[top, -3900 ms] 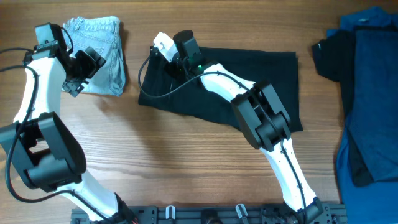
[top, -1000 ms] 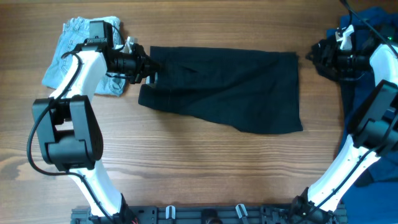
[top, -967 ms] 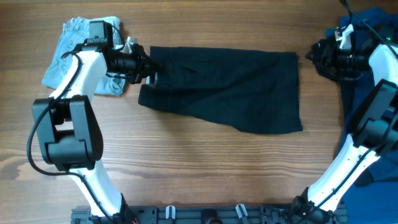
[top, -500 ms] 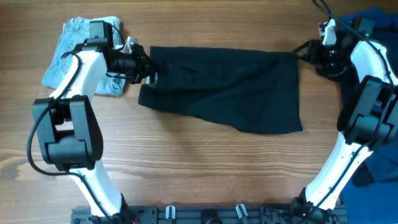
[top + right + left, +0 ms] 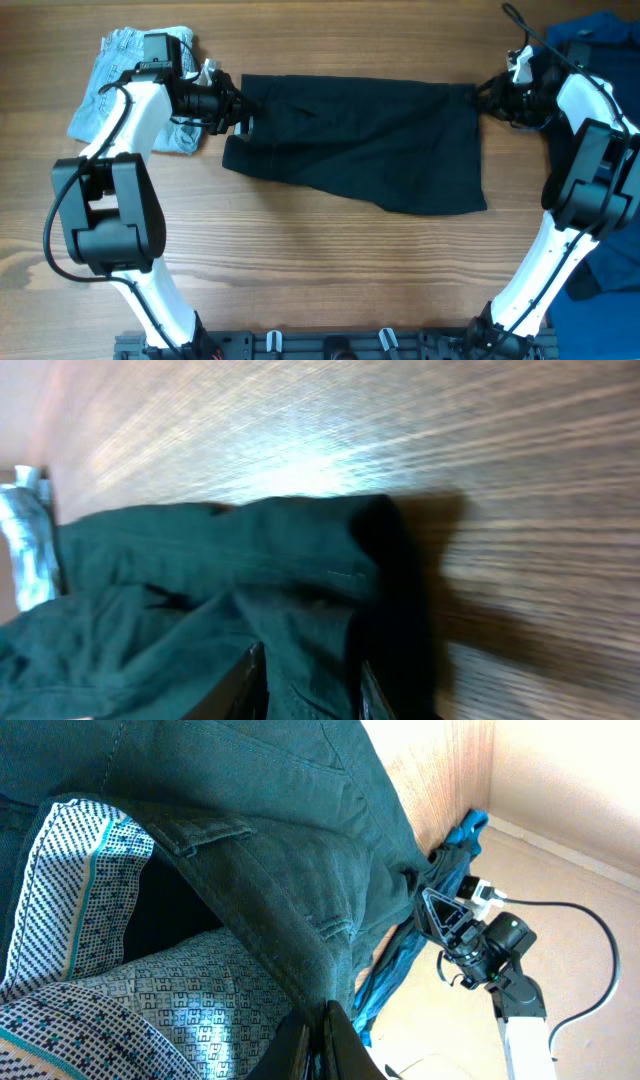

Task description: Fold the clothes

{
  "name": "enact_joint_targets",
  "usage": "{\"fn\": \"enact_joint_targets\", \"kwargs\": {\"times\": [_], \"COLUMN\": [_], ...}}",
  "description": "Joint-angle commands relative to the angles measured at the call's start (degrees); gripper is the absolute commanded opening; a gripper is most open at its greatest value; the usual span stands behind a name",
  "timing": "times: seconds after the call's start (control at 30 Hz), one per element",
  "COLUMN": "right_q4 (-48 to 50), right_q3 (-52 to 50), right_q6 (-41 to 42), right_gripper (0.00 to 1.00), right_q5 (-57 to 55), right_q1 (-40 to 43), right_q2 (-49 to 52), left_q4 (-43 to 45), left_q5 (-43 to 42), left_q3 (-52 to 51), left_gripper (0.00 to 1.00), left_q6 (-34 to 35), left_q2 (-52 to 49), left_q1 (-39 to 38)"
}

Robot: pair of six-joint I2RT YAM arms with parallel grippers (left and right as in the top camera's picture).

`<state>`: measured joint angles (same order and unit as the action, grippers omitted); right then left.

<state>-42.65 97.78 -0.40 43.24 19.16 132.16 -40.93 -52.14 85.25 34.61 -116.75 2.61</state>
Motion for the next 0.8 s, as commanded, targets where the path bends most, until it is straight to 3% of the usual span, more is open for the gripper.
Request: {"fn": "enact_joint_targets", "kwargs": {"times": [0.0,0.1,0.2,0.37,0.57,0.77], "right_q4": [0.3,-2.2,-5.2,-8.9,-14.8,-17.7], "right_q3": [-0.4,-0.4,-0.4,-0.4,0.5,5.5], "right_q6": [0.6,0.4,0.4,4.2,6.5,-1.1], "right_gripper": [0.27,0.30,0.49,0.50,0.67,0.71], "right_q5": [7.0,4.7,0.1,5.3,1.2,-1.3], "right_q1": [-0.5,-0.5,-0.5,-0.6,-1.4,-1.5], "right_q2": [1.1,1.1,1.1,1.1,1.1,1.0], "left_q4": [0.1,0.1,0.1,0.2,0.2,0.2], "left_q5": [0.2,0.2,0.2,0.2,0.2,0.4], "left_q3": [0.1,0.1,0.1,0.1,0.1,0.1], "left_gripper": [0.06,0.06,0.06,0.06,0.06,0.07], "left_q6": [-1.3,-1.4,-1.3,-1.4,-1.3,-1.3], "left_q2": [-0.2,-0.2,-0.2,-0.2,-0.2,-0.2], "left_q1": [-0.2,-0.2,-0.2,-0.2,-0.2,-0.2]}}
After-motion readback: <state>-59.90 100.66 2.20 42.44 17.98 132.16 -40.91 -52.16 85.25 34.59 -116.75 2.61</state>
